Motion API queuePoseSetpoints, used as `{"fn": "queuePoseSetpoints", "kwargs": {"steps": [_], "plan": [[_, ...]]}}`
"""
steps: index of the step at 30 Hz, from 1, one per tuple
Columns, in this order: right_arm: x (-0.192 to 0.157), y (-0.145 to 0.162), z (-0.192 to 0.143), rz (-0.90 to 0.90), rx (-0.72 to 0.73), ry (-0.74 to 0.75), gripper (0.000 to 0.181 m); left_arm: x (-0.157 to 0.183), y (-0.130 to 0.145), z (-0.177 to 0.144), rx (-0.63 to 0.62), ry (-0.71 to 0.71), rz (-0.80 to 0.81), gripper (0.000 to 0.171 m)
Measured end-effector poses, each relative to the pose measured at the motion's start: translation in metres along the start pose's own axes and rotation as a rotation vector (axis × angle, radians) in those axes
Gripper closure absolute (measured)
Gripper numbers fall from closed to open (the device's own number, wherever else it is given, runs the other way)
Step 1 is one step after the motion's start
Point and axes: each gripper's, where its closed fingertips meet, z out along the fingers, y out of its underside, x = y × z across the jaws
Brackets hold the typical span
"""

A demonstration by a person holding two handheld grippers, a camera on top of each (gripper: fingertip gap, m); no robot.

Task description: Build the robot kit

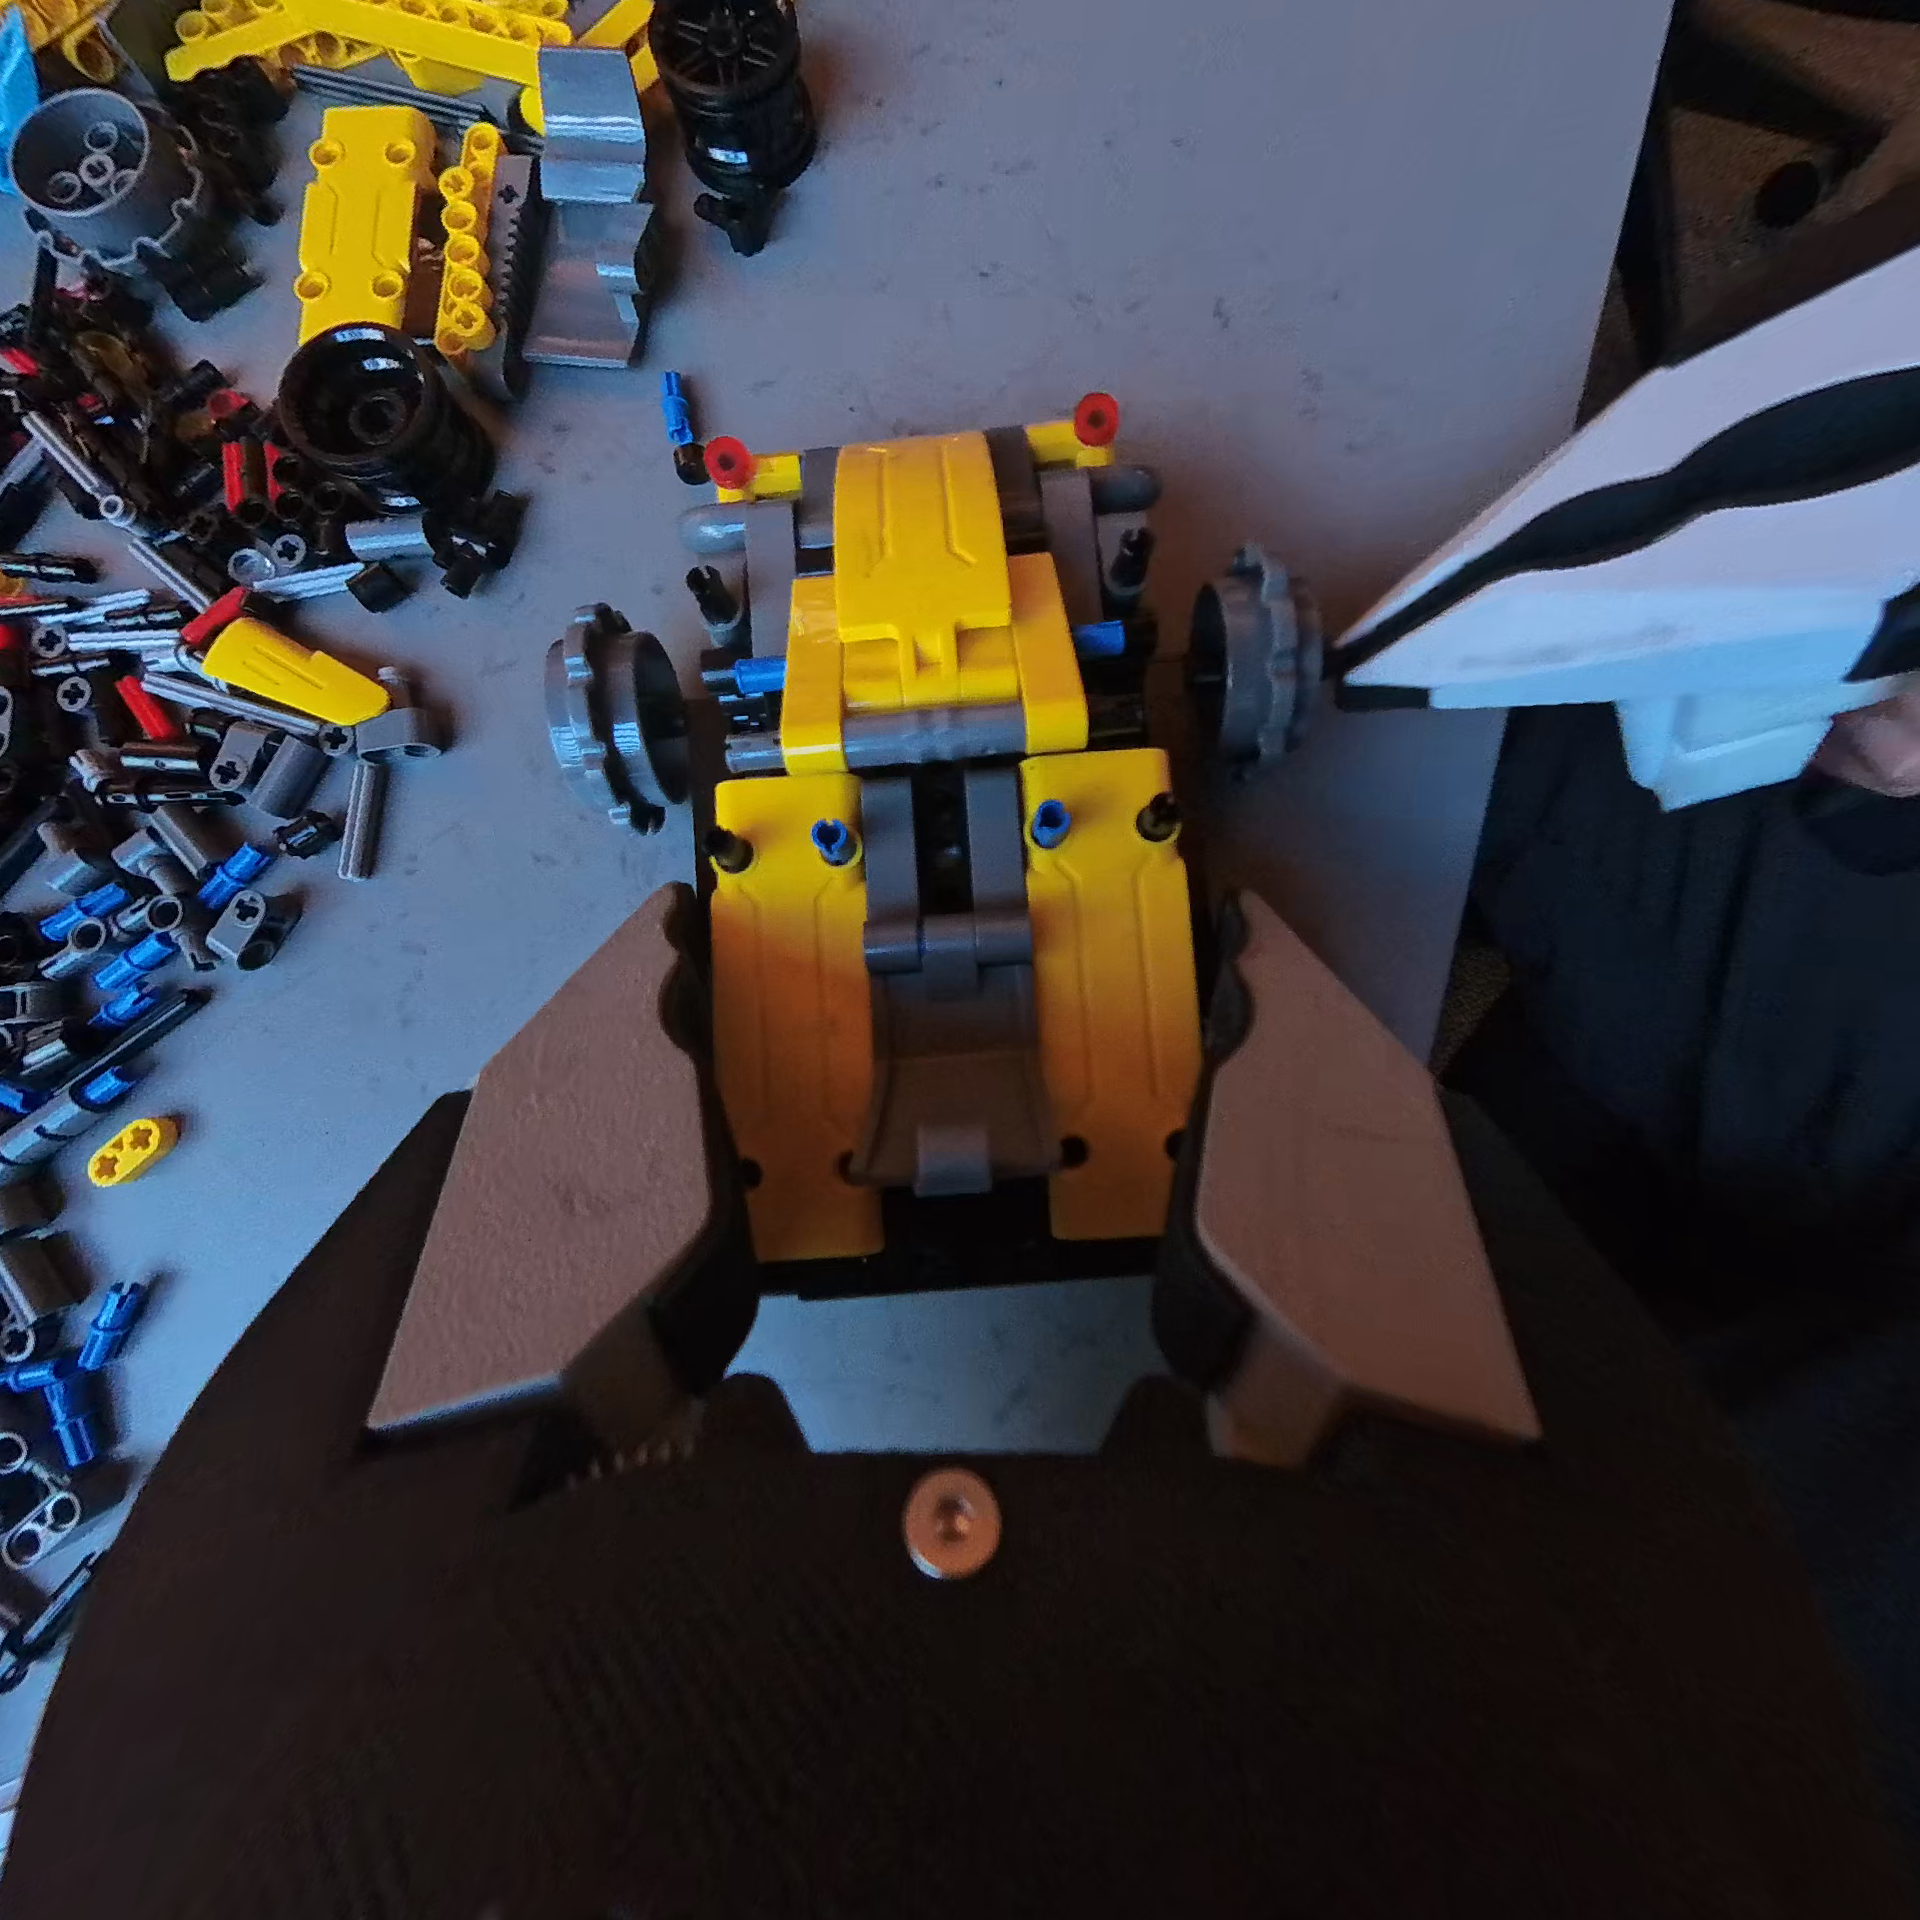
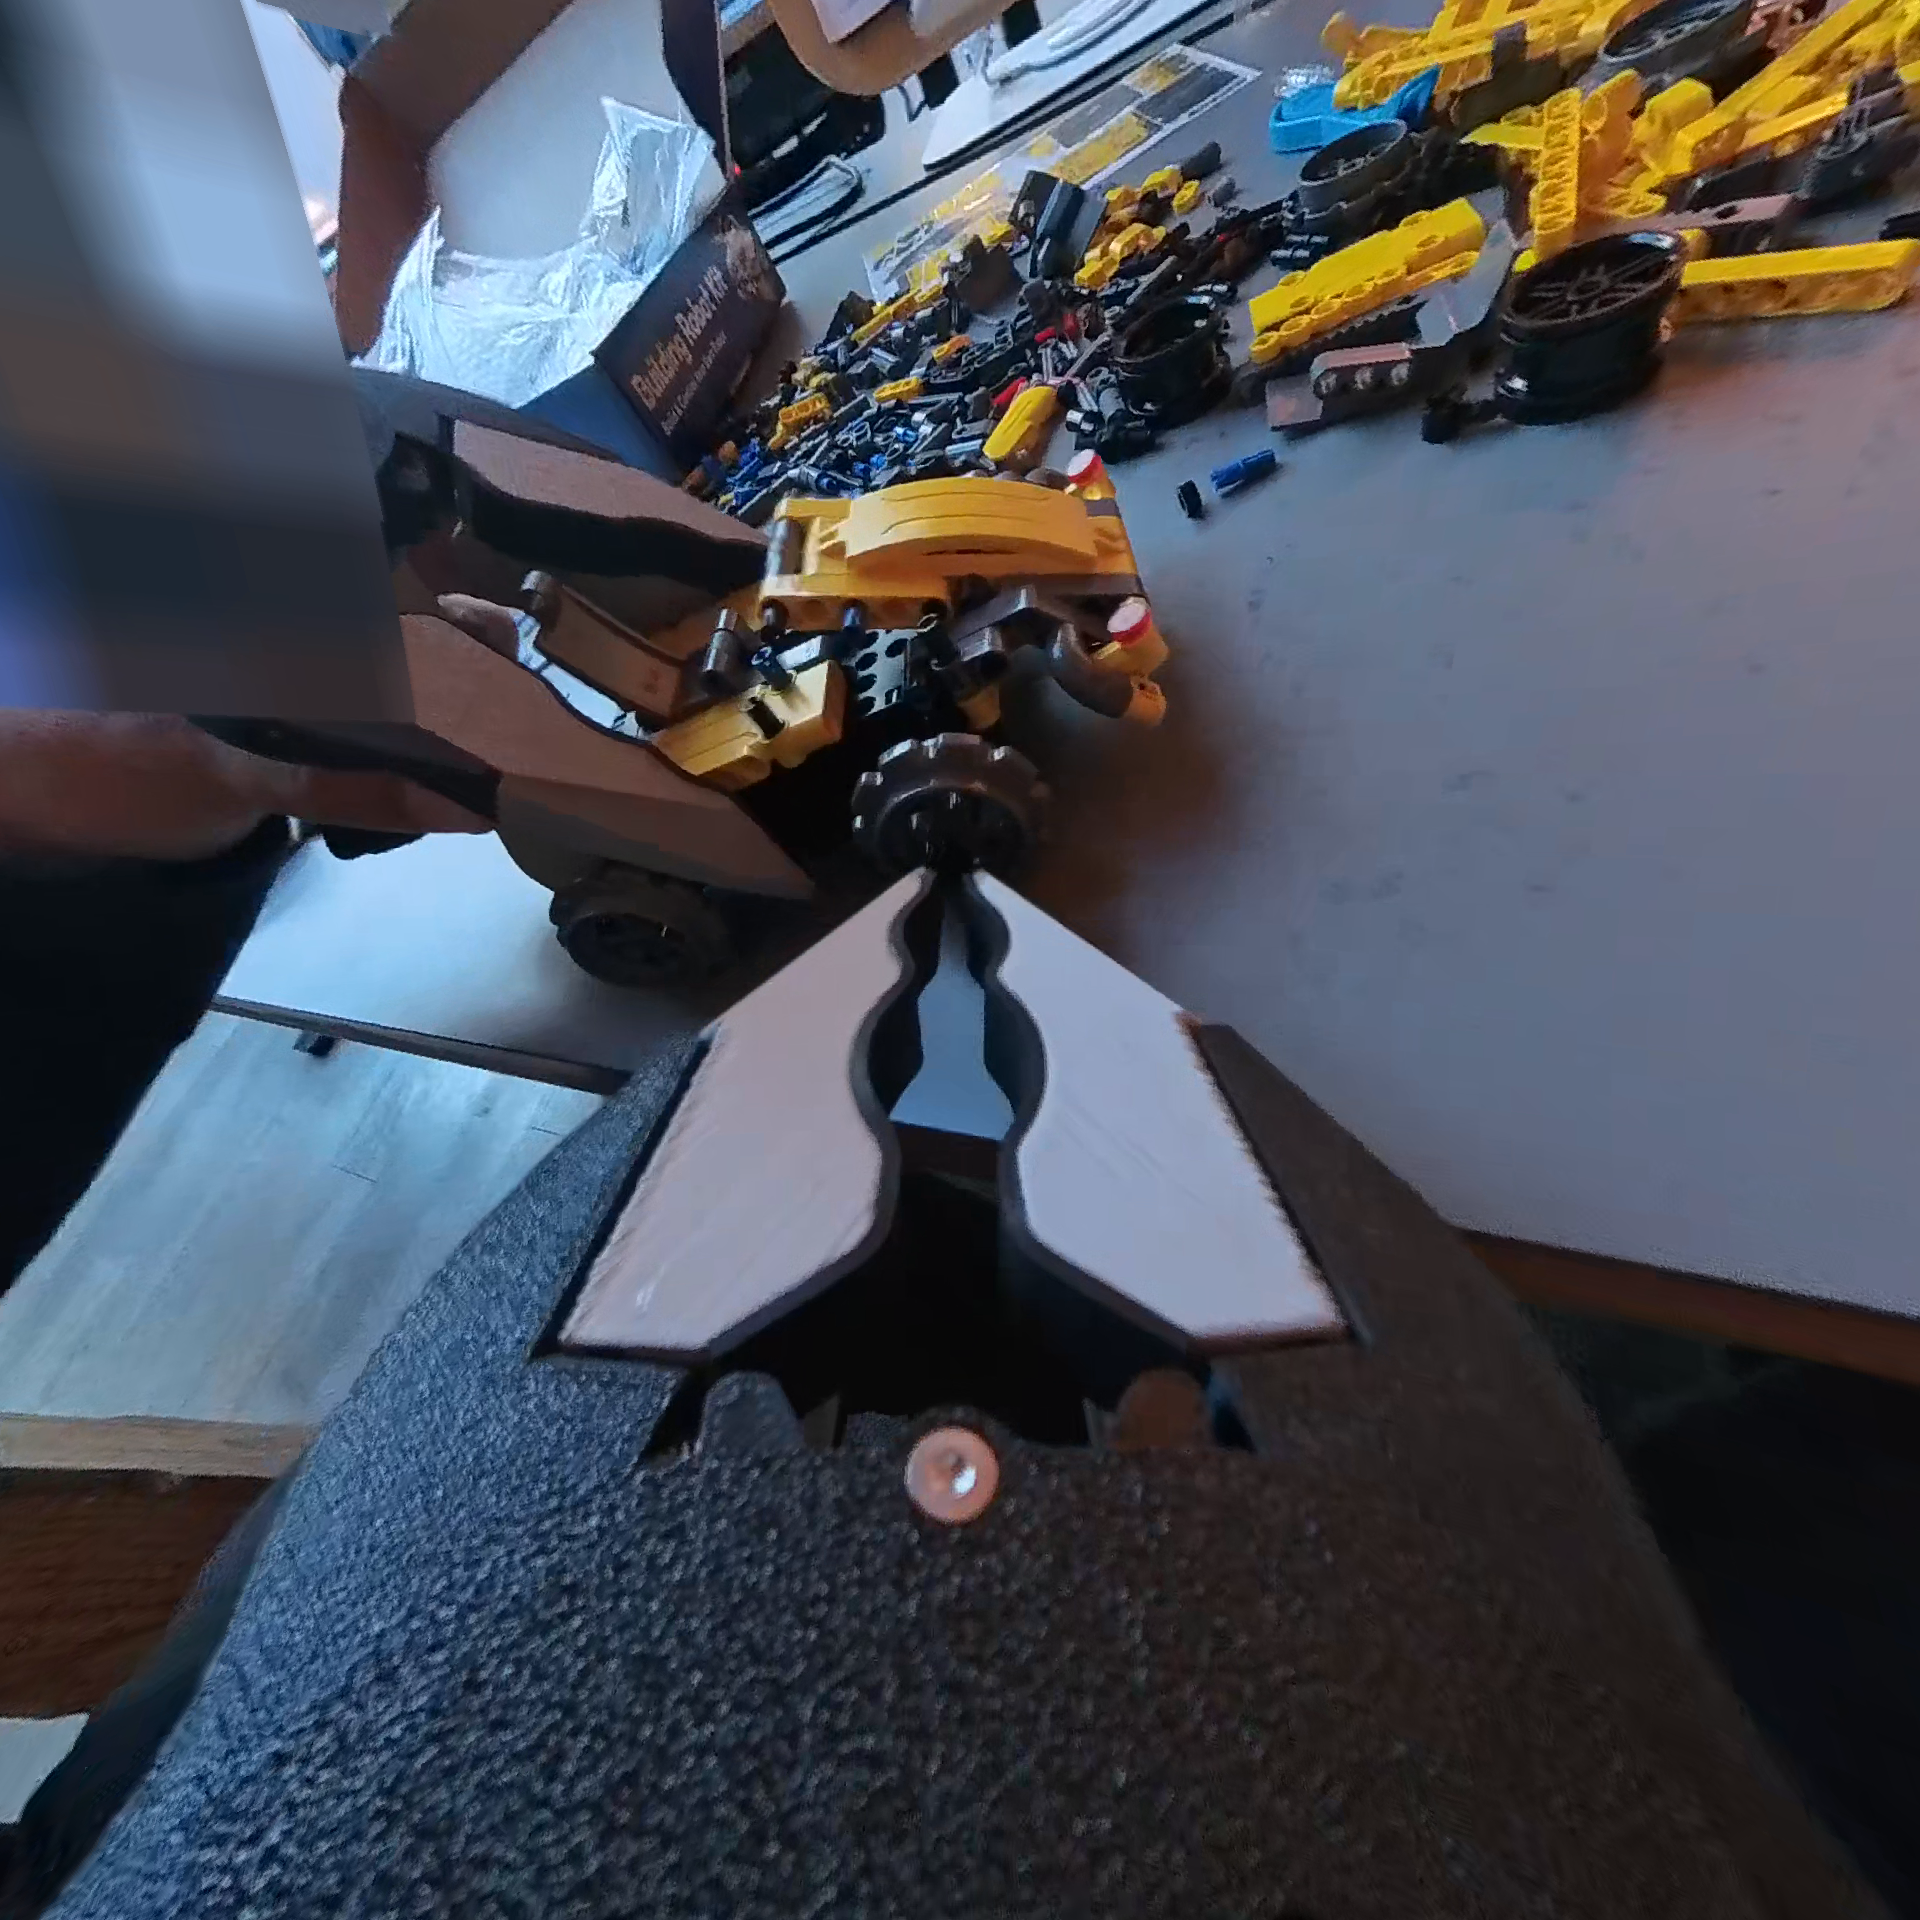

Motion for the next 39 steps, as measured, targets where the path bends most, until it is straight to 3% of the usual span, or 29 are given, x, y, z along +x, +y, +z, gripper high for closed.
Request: {"fn": "queuePoseSetpoints", "kwargs": {"steps": [25, 39], "plan": [[0.0022, 0.0041, 0.0043, -0.120, -0.085, 0.016, 0.181, 0.0000, -0.0004, 0.0000, 0.005, 0.004, 0.004, 0.077], [0.0007, 0.0032, 0.0020, -0.079, -0.075, -0.020, 0.181, 0.0001, -0.0002, -0.0004, 0.010, 0.009, 0.008, 0.077]]}}
